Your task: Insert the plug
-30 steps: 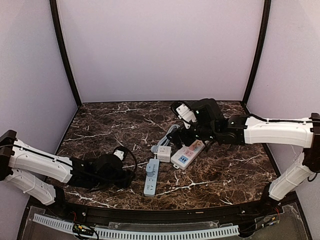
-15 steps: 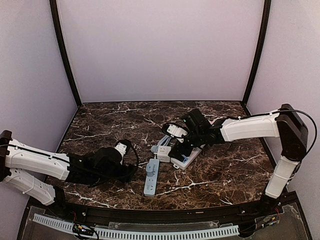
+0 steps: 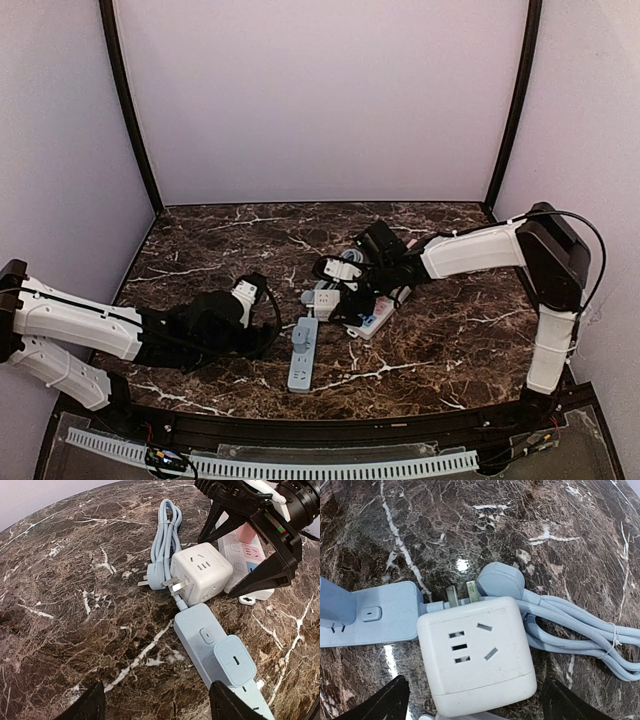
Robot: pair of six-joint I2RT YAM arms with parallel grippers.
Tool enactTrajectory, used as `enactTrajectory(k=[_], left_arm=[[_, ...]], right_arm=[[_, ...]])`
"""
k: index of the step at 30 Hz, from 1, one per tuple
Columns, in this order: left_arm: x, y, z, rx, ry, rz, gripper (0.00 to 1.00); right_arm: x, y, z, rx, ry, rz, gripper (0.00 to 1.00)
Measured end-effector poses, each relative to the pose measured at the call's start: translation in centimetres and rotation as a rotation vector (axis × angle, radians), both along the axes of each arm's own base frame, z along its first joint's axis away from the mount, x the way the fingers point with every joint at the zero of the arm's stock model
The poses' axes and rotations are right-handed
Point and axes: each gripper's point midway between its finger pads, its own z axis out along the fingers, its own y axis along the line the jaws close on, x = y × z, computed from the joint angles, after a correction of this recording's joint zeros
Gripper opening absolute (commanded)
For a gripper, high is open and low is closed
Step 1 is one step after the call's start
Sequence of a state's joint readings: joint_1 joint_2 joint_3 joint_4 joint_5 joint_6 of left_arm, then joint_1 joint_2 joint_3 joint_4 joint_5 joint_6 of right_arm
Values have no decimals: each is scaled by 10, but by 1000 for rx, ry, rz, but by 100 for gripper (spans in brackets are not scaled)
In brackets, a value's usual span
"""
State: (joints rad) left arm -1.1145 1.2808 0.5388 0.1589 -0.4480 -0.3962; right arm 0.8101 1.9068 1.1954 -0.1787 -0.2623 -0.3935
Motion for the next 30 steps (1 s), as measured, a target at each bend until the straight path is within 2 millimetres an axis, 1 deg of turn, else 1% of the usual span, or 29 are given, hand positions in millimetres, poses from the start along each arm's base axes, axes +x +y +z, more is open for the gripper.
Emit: enactTrajectory(k=[2, 6, 8, 10, 13, 16, 21, 23, 26, 28, 30], left_arm=[[2, 0, 1, -4, -4, 2, 70], [5, -1, 2, -11, -10, 1, 69], [5, -2, 1, -12, -9, -3, 68], [6, -3, 0, -15, -9, -8, 67], [6, -5, 0, -23, -9, -16, 67], [6, -7, 0, -39, -12, -32, 66], [8, -12, 5, -74, -30, -64, 66], [10, -15, 9, -85, -48, -77, 67], [13, -15, 18, -99, -85, -94, 68], [14, -13, 25, -105, -115, -104, 74], [16, -11, 34, -119, -152, -115, 85]], right_arm=[[-2, 4, 0, 13, 4, 28, 81], [0, 14, 3, 42, -6, 70, 73], [0, 18, 1, 51, -7, 84, 67], [0, 19, -2, 52, -7, 97, 59], [-2, 21, -4, 61, -2, 116, 44], [-3, 22, -3, 69, -2, 129, 39], [-7, 20, 0, 81, 4, 142, 28], [-10, 18, 7, 91, -2, 146, 27], [-11, 19, 29, 127, -29, 154, 26], [-12, 20, 48, 157, -57, 158, 26], [-12, 20, 64, 180, -80, 161, 25]])
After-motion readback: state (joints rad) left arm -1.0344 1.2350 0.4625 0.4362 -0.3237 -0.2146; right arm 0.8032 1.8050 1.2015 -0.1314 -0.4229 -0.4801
